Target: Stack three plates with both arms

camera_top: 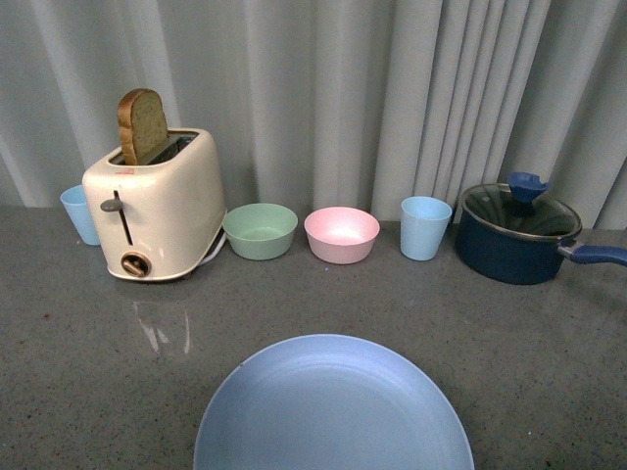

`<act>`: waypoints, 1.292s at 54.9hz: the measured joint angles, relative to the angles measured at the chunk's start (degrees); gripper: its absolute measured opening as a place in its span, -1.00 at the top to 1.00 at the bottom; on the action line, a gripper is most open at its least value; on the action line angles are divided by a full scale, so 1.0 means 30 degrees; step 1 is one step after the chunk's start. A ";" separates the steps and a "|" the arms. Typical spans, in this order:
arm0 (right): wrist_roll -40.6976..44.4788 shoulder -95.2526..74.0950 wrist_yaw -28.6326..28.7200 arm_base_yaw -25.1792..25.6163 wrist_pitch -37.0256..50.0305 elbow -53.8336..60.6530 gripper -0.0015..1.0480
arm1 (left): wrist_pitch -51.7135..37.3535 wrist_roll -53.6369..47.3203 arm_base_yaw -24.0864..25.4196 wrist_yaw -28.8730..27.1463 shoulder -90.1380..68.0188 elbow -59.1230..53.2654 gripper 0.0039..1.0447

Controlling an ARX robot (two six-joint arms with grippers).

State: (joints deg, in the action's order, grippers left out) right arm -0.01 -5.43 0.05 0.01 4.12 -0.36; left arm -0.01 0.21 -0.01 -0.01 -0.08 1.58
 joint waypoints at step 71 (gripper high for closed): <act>0.0007 0.1727 0.0000 0.0000 -0.1348 0.0000 -0.86 | 0.0000 0.0000 0.0000 0.0000 0.0000 0.0000 -0.87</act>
State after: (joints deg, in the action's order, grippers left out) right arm 0.01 -0.25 0.05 0.01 0.08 -0.36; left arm -0.01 0.21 -0.01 -0.01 -0.08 1.58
